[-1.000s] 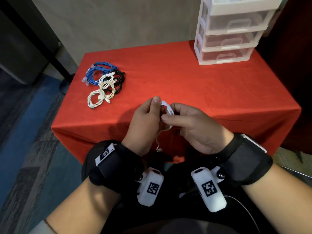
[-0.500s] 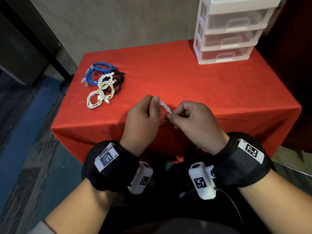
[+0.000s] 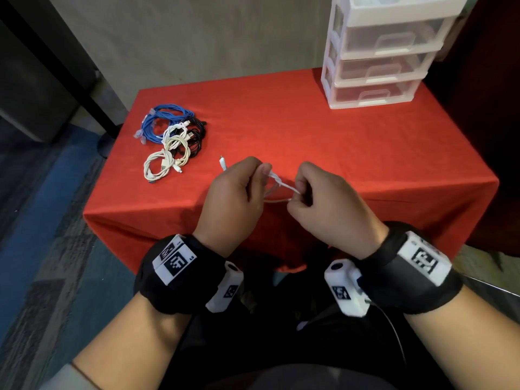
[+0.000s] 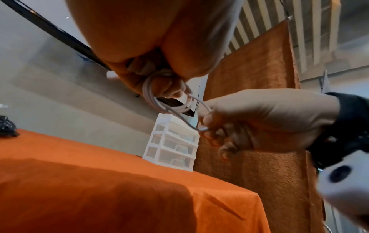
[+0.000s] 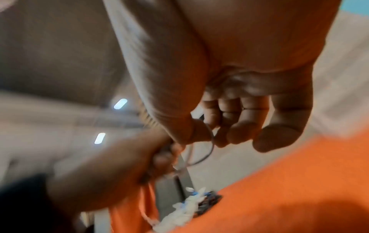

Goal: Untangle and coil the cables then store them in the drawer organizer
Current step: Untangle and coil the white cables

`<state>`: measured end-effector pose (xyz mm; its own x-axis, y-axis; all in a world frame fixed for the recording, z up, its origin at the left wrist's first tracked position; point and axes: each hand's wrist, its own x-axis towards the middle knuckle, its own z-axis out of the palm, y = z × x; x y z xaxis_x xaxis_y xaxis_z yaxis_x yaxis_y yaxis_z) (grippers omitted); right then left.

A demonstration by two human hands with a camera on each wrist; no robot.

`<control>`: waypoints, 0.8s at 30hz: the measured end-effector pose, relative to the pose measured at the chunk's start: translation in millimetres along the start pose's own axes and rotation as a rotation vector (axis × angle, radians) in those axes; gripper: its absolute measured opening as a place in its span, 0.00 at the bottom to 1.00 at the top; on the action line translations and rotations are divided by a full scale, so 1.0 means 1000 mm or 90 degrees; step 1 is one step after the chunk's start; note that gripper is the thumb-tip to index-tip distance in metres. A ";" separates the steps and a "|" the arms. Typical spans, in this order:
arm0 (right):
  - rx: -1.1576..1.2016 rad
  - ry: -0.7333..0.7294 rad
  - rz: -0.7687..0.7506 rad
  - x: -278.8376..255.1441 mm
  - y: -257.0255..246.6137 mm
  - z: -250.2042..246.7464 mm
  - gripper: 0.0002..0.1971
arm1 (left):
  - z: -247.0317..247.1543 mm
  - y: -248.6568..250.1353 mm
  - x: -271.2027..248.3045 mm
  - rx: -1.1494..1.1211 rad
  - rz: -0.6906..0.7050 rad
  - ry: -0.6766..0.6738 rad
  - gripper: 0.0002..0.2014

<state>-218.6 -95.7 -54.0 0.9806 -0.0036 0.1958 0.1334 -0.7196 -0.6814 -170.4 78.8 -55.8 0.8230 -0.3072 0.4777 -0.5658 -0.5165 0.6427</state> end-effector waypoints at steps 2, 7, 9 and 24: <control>-0.114 0.044 -0.032 0.004 -0.001 0.004 0.10 | 0.002 0.001 -0.002 -0.024 -0.025 0.011 0.17; -0.245 0.146 -0.009 0.013 -0.001 0.021 0.08 | 0.001 0.001 -0.002 -0.001 0.005 0.007 0.16; -0.243 0.129 0.030 0.014 0.006 0.029 0.07 | 0.000 -0.003 -0.001 0.035 0.025 -0.032 0.17; 0.488 -0.219 0.176 0.007 0.018 0.002 0.12 | -0.014 -0.007 0.006 -0.302 -0.270 0.116 0.18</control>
<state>-208.7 -107.4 -66.2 0.9643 0.1892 -0.1854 -0.1772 -0.0595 -0.9824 -162.0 92.3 -49.2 0.9814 0.0066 0.1918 -0.1889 -0.1424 0.9716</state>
